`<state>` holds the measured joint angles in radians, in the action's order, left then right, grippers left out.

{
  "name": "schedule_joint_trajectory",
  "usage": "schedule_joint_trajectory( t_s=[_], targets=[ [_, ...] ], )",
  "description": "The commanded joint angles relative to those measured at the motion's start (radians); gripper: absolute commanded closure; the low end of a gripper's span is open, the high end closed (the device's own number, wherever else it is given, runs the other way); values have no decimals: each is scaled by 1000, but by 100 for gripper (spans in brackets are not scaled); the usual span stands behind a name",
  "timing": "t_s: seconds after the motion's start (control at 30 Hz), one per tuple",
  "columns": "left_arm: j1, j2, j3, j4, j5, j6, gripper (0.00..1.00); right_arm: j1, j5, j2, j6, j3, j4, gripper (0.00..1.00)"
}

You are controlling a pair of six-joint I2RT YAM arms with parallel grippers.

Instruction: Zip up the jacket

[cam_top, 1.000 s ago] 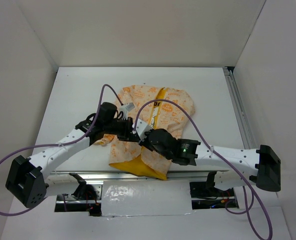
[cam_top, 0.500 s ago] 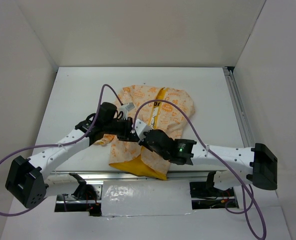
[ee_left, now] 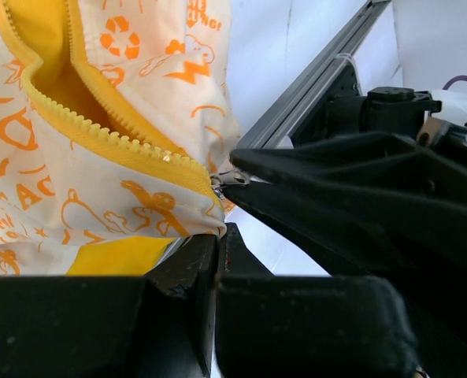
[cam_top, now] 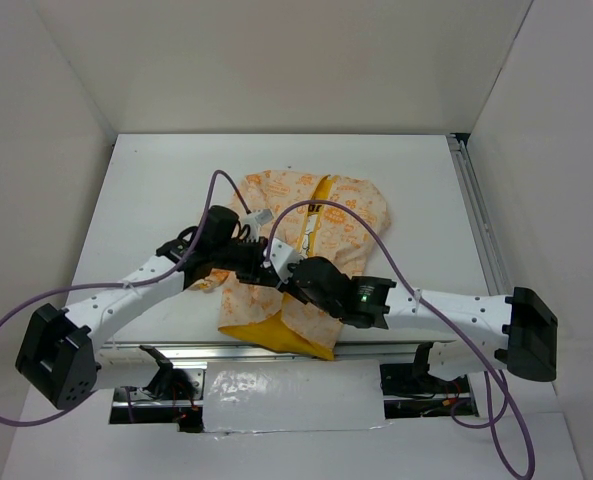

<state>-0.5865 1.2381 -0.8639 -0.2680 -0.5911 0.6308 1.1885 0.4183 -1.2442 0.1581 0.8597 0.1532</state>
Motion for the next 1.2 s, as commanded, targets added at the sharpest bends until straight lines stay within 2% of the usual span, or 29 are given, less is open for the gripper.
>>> schedule_joint_trajectory(
  t_s=[0.0, 0.03, 0.1, 0.33, 0.37, 0.43, 0.6, 0.63, 0.7, 0.73, 0.77, 0.8, 0.83, 0.87, 0.9, 0.93, 0.97, 1.03, 1.13, 1.17],
  targets=[
    [-7, 8, -37, 16, -15, -17, 100, 0, -59, 23, 18, 45, 5, 77],
    [-7, 4, -31, 21, -18, -19, 100, -1, -46, 25, 18, 45, 5, 83],
    [-9, -15, -23, 29, -22, -22, 100, -3, -27, 20, 17, 44, 2, 89],
    [-9, -38, -21, 30, -32, -31, 100, -3, -4, -12, 17, 64, 22, 89],
    [-10, -40, -20, 32, -32, -31, 100, -3, -19, -12, 18, 65, 23, 90],
    [-10, -43, -20, 30, -27, -33, 100, -3, -33, -8, 17, 62, 19, 100],
    [-10, -32, -40, -14, 7, -31, 100, -13, 59, 46, -18, 18, -75, 100],
    [-10, -28, -49, -29, 37, -29, 100, -51, 41, 49, -69, 33, -64, 100],
    [-10, -14, -75, -65, 66, -19, 84, -90, -62, 49, -147, 45, -23, 100],
    [-10, -6, -83, -74, 88, -17, 73, -121, -96, 43, -156, 62, -3, 100],
    [-10, -6, -93, -85, 102, -13, 50, -130, -119, 35, -202, 67, 20, 100],
    [-10, -6, -98, -105, 115, -5, 37, -138, -168, 22, -245, 70, 32, 100],
    [-10, -6, -99, -114, 129, 0, 32, -164, -211, 14, -270, 82, 48, 100],
    [-10, -12, -103, -123, 149, 4, 20, -171, -237, -4, -297, 87, 64, 100],
    [-10, -15, -104, -140, 160, 10, 16, -187, -328, -15, -340, 93, 75, 100],
    [-10, -23, -104, -143, 169, 13, 14, -202, -354, -24, -365, 96, 78, 100],
    [-10, -40, -96, -149, 181, 24, 9, -226, -386, -30, -383, 96, 83, 100],
    [-10, -61, -83, -146, 180, 33, 9, -254, -491, -40, -428, 84, 69, 100],
    [-15, -130, -38, -113, 104, 44, 16, -311, -687, -14, -492, 72, 30, 100],
    [-15, -131, -38, -112, 103, 44, 18, -319, -688, -3, -493, 71, 28, 100]
  ],
)
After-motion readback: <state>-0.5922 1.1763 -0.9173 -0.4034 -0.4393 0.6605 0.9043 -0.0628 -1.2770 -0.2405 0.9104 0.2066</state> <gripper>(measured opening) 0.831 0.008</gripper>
